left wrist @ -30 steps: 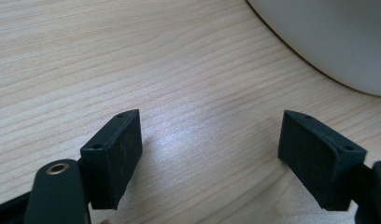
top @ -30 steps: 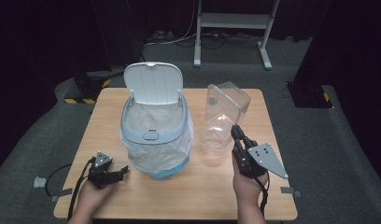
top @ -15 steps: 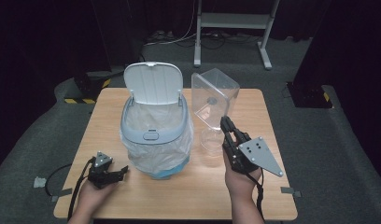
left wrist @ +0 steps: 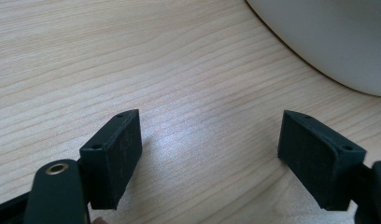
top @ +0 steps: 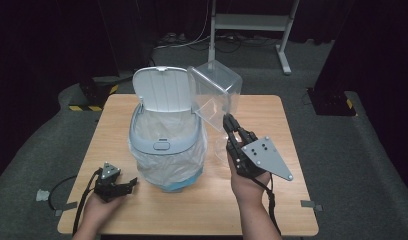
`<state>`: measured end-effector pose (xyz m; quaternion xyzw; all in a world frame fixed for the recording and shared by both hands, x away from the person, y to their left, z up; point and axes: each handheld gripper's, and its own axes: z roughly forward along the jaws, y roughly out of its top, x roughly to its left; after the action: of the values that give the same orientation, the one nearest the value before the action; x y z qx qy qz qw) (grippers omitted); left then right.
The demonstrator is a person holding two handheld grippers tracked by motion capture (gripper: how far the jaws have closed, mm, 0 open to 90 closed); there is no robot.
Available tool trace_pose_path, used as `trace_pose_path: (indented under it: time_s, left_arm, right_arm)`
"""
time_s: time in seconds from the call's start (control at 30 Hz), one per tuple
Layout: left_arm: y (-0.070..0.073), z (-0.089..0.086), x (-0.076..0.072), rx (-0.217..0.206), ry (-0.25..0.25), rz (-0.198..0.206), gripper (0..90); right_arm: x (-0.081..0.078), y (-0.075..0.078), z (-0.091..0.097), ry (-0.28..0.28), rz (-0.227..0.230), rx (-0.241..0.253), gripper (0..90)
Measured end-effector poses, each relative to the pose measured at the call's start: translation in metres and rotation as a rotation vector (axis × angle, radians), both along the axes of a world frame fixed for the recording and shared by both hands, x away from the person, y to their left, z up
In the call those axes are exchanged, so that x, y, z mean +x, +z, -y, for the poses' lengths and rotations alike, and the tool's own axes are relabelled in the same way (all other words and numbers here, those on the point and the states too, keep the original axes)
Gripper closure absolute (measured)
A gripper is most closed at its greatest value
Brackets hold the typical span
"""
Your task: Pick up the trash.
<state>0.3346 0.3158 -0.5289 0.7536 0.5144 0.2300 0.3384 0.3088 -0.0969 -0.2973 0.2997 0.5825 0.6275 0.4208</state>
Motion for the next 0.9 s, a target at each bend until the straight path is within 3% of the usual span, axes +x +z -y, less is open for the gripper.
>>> trace_pose_path:
  time_s: [0.43,0.9]
  left_arm:
    - [0.000,0.000,0.000,-0.001,-0.003,0.000,21.7]
    - [0.000,0.000,-0.001,-0.005,-0.006,-0.002,21.7]
  right_arm:
    - [0.007,0.011,-0.033,0.067,0.020,-0.010,85.6]
    - [0.016,0.003,-0.066,0.127,-0.006,-0.016,85.6]
